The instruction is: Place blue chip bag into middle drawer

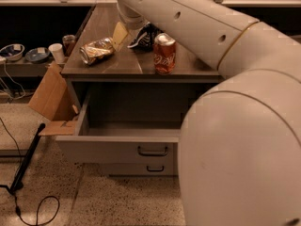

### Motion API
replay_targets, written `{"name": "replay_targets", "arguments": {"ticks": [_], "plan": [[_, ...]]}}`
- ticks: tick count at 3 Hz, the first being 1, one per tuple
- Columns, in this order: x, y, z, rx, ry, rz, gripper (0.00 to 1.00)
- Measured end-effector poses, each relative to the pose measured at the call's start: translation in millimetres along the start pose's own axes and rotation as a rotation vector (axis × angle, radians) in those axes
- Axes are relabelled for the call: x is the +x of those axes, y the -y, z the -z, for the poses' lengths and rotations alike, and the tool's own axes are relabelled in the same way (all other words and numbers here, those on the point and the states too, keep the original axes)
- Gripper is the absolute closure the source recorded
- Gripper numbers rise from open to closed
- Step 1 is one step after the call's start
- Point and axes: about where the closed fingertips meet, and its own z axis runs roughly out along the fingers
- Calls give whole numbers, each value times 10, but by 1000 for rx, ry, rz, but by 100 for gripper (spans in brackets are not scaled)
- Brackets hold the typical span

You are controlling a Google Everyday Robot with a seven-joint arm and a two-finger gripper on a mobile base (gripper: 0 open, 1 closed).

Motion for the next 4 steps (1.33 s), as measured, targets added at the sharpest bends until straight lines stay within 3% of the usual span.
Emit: {"name": "replay_targets", "arguments": {"ticks": [4], "plan": [[-116,265,-153,91,20,-53,0]]}}
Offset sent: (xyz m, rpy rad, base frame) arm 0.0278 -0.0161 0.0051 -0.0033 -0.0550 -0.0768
